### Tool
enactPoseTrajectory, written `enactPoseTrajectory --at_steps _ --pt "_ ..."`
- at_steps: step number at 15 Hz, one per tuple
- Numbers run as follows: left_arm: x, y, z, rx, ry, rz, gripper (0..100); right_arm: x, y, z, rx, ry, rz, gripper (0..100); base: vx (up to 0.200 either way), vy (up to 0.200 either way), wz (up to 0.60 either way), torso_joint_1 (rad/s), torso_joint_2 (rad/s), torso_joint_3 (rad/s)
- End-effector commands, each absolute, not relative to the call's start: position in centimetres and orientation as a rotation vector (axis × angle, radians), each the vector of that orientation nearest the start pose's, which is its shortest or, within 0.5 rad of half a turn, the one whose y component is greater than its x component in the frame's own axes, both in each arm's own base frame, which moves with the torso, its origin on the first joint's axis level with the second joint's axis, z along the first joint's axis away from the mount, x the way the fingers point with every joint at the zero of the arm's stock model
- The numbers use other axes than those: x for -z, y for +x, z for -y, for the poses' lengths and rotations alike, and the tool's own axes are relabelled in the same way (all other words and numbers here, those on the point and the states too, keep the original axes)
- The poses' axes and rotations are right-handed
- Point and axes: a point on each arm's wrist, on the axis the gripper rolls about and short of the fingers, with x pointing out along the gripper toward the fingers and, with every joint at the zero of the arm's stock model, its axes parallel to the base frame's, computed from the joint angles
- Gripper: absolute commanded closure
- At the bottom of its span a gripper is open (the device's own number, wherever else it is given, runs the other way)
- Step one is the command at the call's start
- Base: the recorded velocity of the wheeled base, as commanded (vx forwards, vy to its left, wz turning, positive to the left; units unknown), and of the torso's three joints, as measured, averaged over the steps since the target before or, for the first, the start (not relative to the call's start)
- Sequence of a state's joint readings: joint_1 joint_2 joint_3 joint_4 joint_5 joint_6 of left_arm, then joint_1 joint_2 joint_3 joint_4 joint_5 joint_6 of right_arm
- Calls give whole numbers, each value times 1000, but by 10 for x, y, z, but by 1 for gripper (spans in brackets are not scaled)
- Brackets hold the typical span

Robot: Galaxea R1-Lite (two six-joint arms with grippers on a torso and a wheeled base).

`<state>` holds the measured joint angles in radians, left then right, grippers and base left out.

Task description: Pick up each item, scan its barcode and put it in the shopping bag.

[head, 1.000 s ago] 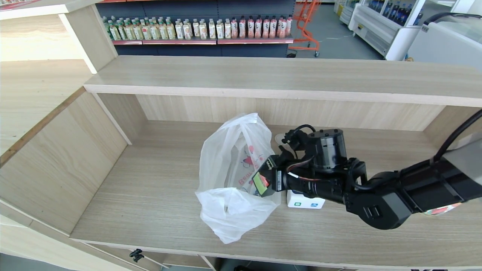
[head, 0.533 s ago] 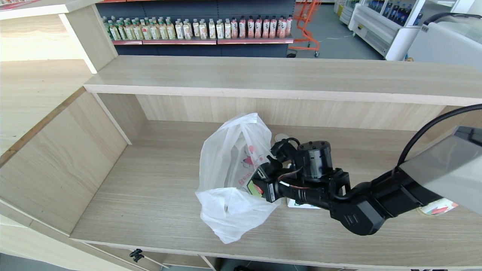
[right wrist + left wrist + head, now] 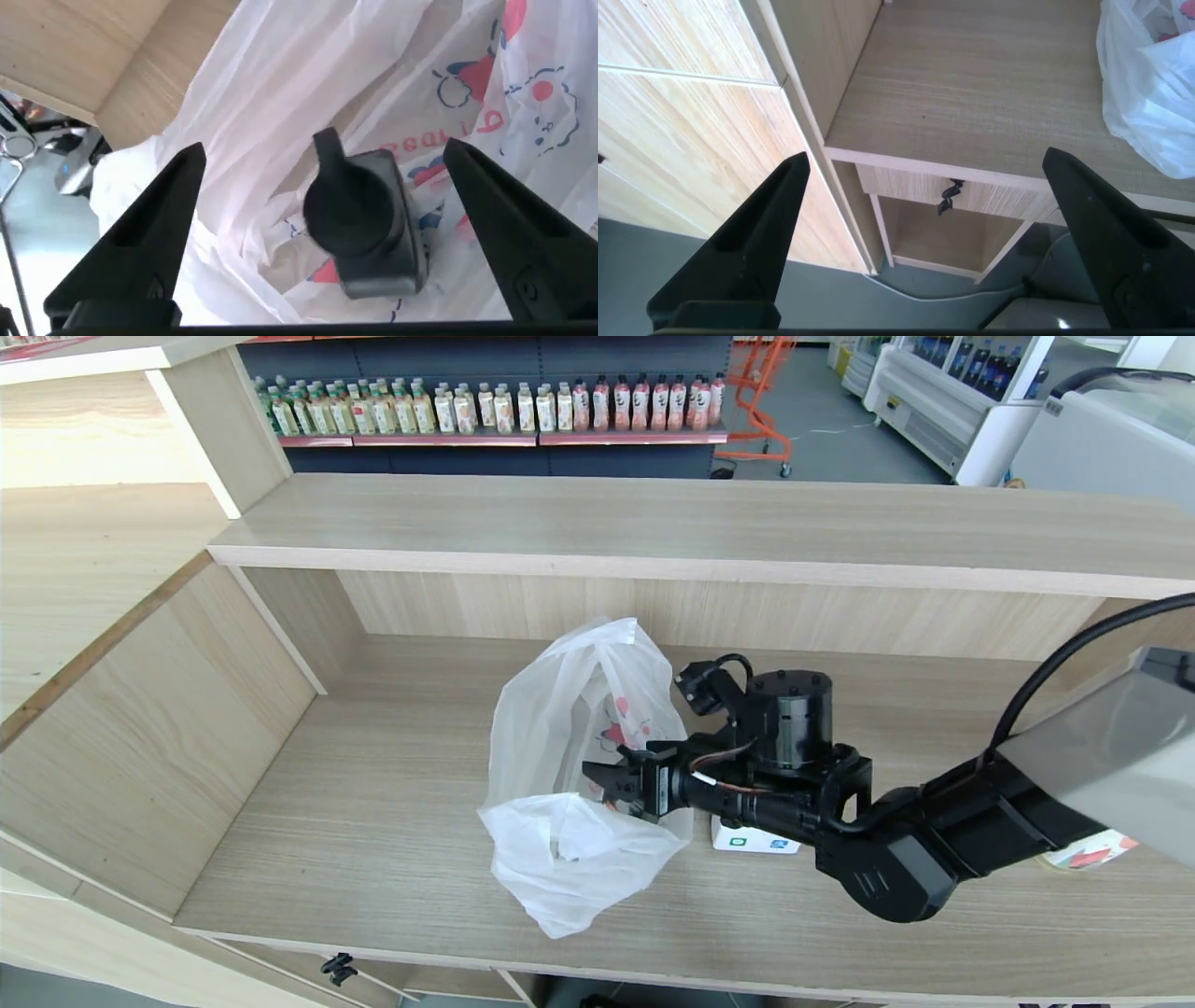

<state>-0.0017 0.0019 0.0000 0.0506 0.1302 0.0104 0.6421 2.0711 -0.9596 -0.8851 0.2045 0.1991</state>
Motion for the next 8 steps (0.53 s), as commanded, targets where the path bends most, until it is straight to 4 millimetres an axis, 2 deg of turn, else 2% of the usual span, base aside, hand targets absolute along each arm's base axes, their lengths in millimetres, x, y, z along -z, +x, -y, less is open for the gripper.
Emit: enactPoseTrajectory --at_steps 1,4,6,7,8 --pt "-70 -23 -3 -129 13 -53 0 -155 287 -219 -816 214 -263 0 0 0 0 0 0 0" --pt "-70 -23 -3 -129 14 -53 0 -191 248 -170 -759 338 -246 0 0 0 0 0 0 0" --pt "-70 -23 -3 -129 14 -53 0 -207 218 -132 -654 332 -252 0 0 0 0 0 0 0" --pt "-70 -23 -3 -129 14 -53 0 -209 212 -124 -629 314 -257 0 0 0 0 0 0 0" --pt "-70 -23 -3 -129 14 -53 0 -215 193 -98 -525 222 -261 0 0 0 0 0 0 0"
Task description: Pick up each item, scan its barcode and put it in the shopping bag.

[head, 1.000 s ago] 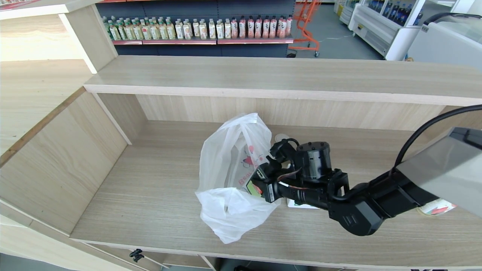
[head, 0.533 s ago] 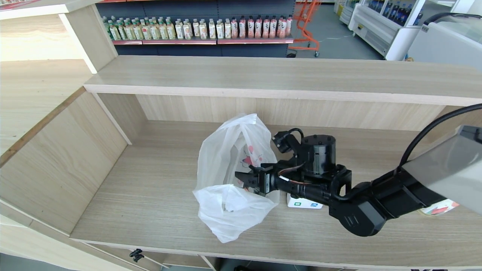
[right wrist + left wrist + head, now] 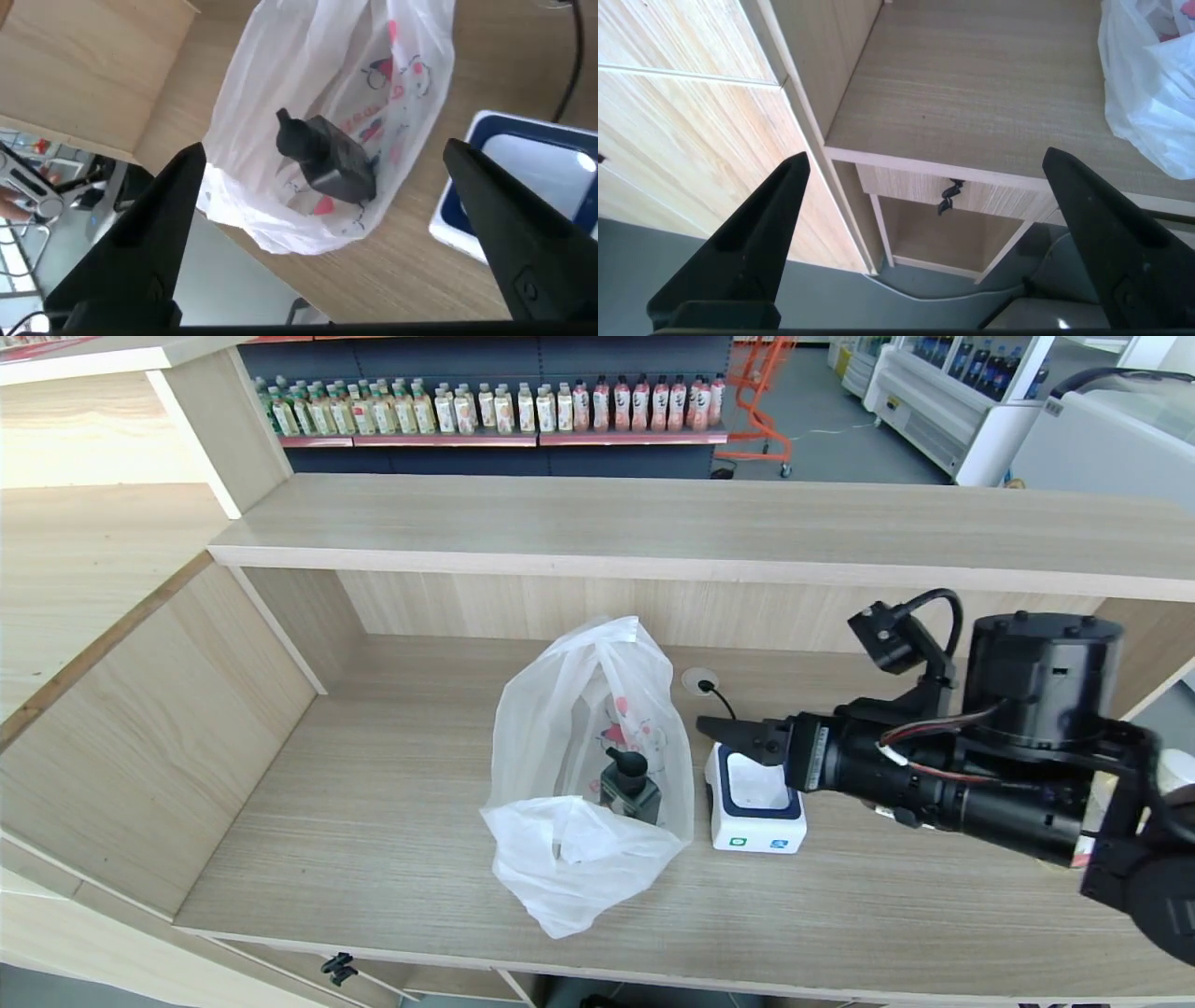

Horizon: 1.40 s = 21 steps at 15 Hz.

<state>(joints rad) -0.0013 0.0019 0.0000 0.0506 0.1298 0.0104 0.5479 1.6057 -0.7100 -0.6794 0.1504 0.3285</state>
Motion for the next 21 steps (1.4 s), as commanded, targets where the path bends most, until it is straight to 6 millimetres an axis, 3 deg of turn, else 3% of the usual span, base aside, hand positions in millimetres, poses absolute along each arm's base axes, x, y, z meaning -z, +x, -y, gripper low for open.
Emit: enactPoseTrajectory --at_steps 1,5,8,13,16,21 --pt "-70 -23 -3 -129 14 -53 0 -218 180 -85 -465 187 -247 0 0 0 0 0 0 0" --pt "-70 -23 -3 -129 14 -53 0 -201 136 -59 -410 186 -255 0 0 0 0 0 0 0" --pt "-70 -23 -3 -127 10 -56 0 -202 120 -50 -395 183 -274 0 0 0 0 0 0 0" --pt "-70 -23 -3 -129 13 -53 0 -193 107 -41 -354 181 -305 0 -200 0 0 4 9 0" --pt "-70 -23 -3 -129 13 -53 0 -195 106 -39 -315 178 -296 0 0 0 0 0 0 0" --pt "-70 -23 -3 -129 13 -53 0 -187 108 -25 -169 183 -345 0 0 -200 0 5 0 3"
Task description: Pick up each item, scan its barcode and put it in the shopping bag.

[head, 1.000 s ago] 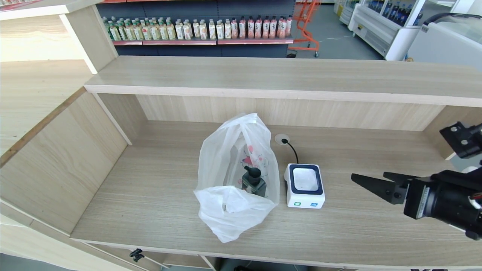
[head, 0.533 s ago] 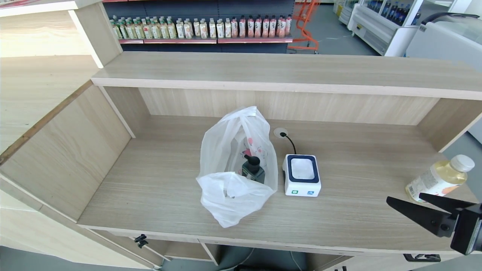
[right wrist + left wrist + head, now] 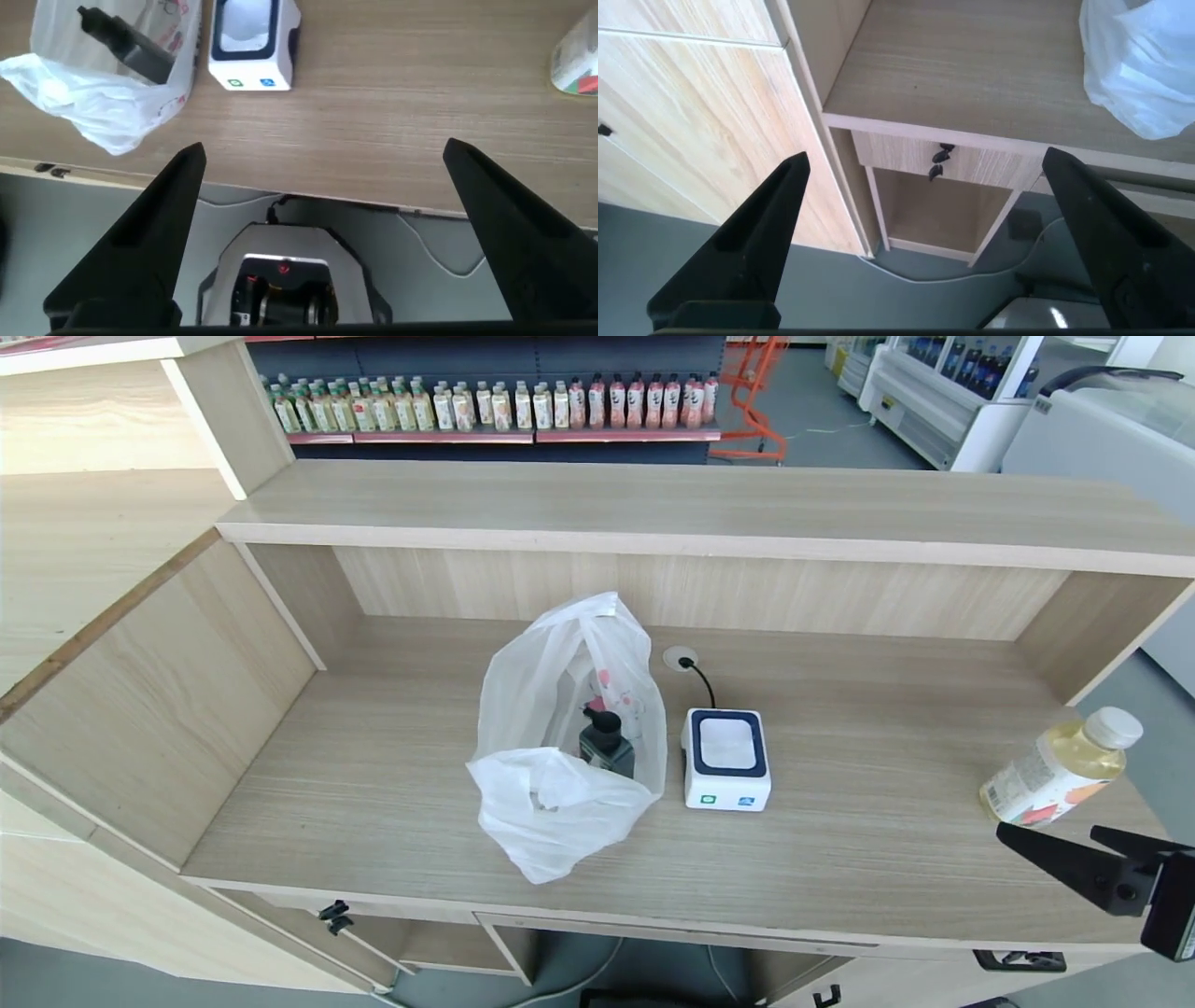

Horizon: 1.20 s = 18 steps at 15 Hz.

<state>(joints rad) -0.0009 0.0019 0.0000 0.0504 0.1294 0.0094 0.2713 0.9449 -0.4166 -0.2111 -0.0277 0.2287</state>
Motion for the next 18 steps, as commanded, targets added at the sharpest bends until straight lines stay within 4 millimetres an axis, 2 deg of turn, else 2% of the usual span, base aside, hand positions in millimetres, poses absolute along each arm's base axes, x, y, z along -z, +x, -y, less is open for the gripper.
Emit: enactPoseTrajectory --at_steps 1,11,14,18 --pt "-70 -23 -3 -129 13 -53 0 -185 108 -23 -150 186 -351 0 0 -200 0 2 2 -2" --pt "-70 -23 -3 -129 11 -53 0 -167 108 -8 19 192 -496 0 0 -200 0 3 2 3" --pt "-70 -23 -3 -129 11 -53 0 -161 117 -6 73 183 -542 0 0 0 0 0 0 0" --pt "-70 -23 -3 -129 11 -53 0 -163 135 -8 37 190 -516 0 0 0 0 0 0 0"
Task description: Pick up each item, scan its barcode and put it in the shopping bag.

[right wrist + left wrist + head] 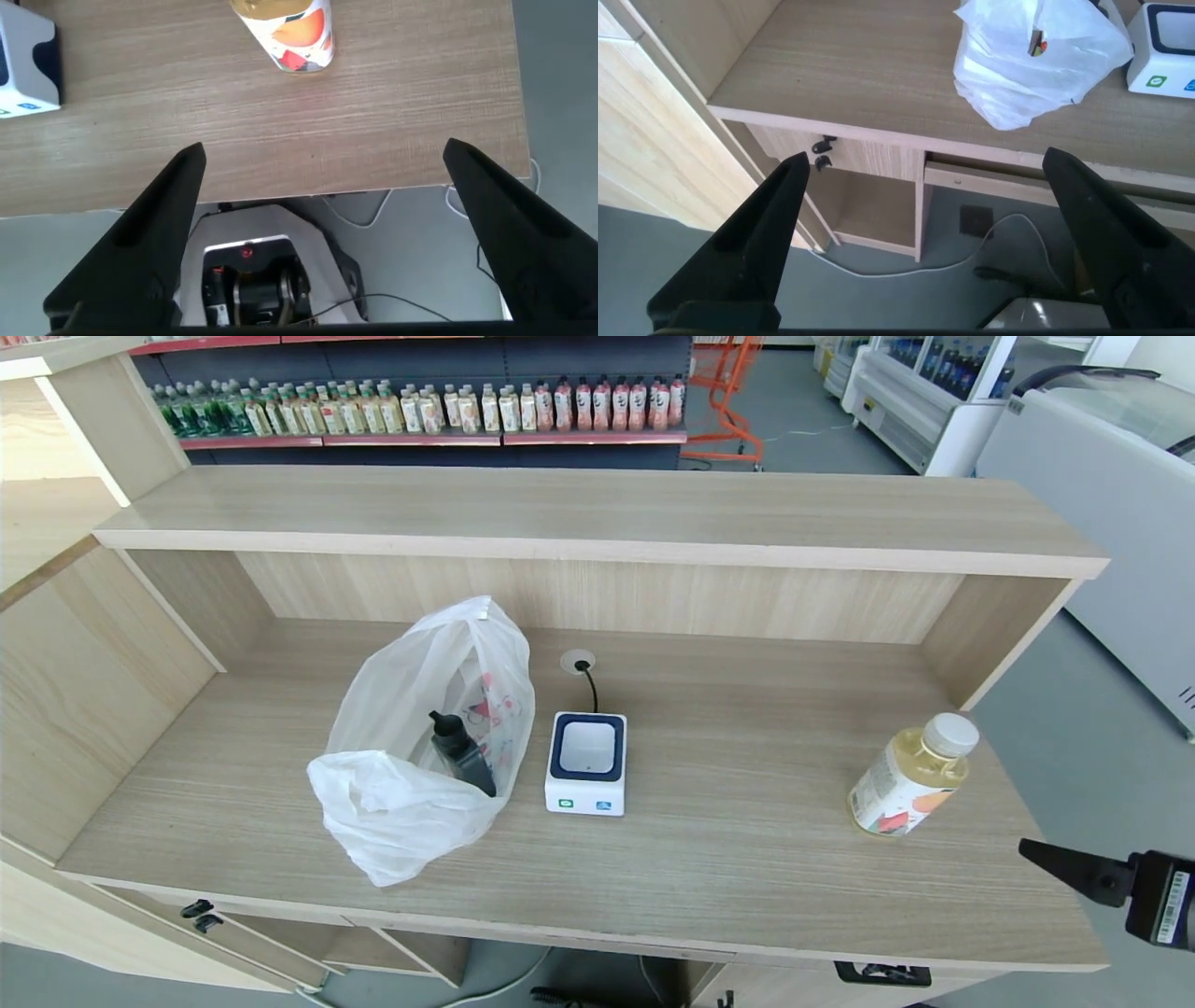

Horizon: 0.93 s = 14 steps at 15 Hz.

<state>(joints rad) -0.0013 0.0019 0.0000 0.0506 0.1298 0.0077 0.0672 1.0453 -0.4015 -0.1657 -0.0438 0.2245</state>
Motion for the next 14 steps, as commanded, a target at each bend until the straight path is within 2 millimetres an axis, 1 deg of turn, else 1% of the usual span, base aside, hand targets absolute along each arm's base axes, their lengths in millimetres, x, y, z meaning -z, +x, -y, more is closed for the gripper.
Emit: enactPoseTrajectory --at_steps 1,3,5,6,8,11,12,14 --pt "-70 -23 -3 -129 11 -53 0 -160 144 -8 42 181 -529 0 0 0 0 0 0 0" --pt "-70 -23 -3 -129 11 -53 0 -152 166 -7 49 161 -513 0 0 0 0 0 0 0" --pt "-70 -23 -3 -129 11 -53 0 -142 195 -8 45 158 -473 0 0 0 0 0 0 0" --pt "-70 -23 -3 -129 11 -53 0 -137 204 -8 36 122 -471 0 0 0 0 0 0 0" --pt "-70 -23 -3 -129 11 -53 0 -129 211 -12 11 84 -495 0 0 0 0 0 0 0" --pt "-70 -23 -3 -129 11 -53 0 -116 234 -16 -6 78 -474 0 0 0 0 0 0 0" --pt "-70 -23 -3 -129 11 -53 0 -115 236 -17 -11 78 -476 0 0 0 0 0 0 0" --pt "-70 -23 -3 -129 11 -53 0 -107 242 -25 -47 70 -482 0 0 0 0 0 0 0"
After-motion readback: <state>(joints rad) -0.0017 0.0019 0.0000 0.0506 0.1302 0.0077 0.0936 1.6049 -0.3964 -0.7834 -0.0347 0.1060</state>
